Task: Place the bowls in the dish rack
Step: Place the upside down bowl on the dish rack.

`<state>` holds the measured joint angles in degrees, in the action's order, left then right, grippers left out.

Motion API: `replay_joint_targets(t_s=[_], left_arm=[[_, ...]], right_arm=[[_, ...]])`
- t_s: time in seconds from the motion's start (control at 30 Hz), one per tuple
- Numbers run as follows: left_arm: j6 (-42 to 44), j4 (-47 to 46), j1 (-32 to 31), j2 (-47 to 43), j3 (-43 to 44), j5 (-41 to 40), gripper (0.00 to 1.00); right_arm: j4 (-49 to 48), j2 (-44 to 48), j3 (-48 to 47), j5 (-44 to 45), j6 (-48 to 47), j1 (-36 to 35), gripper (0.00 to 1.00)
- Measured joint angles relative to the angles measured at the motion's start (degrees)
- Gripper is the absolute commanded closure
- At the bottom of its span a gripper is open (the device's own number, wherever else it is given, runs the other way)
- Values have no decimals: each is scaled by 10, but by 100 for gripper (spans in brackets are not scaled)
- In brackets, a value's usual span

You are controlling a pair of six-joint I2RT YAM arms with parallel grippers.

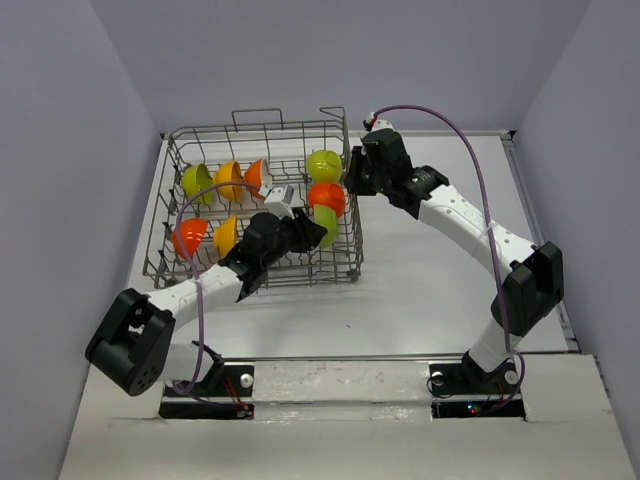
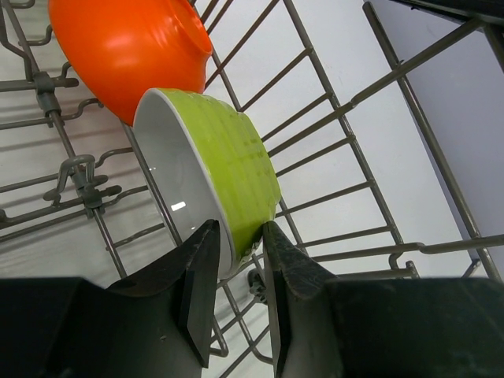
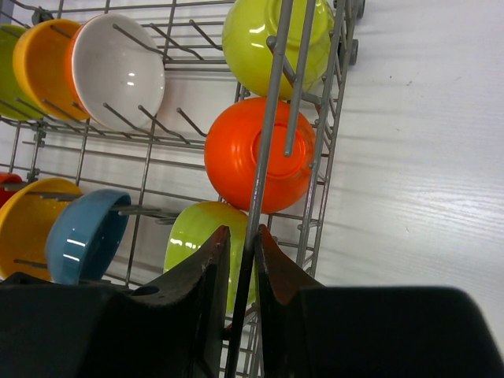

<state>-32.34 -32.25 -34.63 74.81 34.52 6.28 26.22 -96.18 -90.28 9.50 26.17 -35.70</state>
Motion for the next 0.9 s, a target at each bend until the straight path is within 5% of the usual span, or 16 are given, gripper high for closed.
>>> replay_joint_targets(t_s=[0.9], left_arm=[[24, 81, -10, -12, 0, -35, 64]], right_arm=[[-2, -2, -1, 0, 0, 0, 90]])
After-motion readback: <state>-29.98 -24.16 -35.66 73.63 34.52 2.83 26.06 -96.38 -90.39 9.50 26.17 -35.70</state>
